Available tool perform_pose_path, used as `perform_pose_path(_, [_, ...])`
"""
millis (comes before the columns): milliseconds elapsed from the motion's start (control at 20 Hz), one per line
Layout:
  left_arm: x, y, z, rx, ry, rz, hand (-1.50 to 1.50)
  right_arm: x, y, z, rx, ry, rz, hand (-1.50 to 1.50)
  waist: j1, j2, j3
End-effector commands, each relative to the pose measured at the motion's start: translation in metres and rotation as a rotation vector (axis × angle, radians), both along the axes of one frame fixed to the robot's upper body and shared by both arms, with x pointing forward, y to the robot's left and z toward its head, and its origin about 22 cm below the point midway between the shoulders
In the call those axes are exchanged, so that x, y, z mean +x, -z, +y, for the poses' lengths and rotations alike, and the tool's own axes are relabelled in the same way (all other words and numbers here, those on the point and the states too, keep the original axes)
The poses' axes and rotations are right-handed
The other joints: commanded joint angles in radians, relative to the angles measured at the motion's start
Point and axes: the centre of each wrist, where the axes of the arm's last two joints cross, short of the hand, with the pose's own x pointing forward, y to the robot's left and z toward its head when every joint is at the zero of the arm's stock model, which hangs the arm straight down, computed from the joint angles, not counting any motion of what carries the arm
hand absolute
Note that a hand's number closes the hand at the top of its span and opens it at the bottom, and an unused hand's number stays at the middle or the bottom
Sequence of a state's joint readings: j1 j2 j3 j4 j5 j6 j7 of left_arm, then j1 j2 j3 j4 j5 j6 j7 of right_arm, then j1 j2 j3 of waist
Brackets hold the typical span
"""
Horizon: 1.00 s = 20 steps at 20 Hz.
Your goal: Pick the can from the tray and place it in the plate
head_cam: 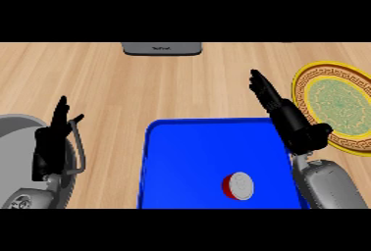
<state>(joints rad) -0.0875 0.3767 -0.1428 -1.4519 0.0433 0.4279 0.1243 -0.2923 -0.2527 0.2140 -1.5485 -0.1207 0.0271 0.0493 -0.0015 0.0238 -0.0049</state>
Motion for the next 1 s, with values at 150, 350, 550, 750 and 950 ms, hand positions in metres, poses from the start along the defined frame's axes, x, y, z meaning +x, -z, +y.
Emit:
perform_pose_path(150, [-0.024,0.039,-0.028,-0.207,0.097,0.204,0.00,0.020,-0.061,-0.038,0.081,0.004,-0.171,1.50,-0.003,-0.020,0.003])
perform_pose_path(350, [-0.020,0.023,-0.036,-0.325,0.165,0.242,0.00,0.018,-0.084,-0.098,-0.347,0.309,-0.281,1.50,-0.036,-0.019,-0.003])
perform_pose_path(550, [-0.037,0.025,-0.035,-0.374,0.194,0.258,0.00,-0.005,-0.034,-0.096,-0.061,0.437,-0.315,-1.50,-0.014,-0.026,0.005])
perform_pose_path(750, [-0.029,0.038,-0.050,-0.386,0.208,0.261,0.00,-0.024,-0.036,-0.106,-0.030,0.334,-0.354,-1.50,-0.024,-0.025,0.004])
perform_pose_path(950, [-0.033,0.040,-0.041,-0.376,0.209,0.258,0.00,-0.055,-0.040,-0.118,-0.139,0.262,-0.305,-1.50,-0.022,-0.028,0.004])
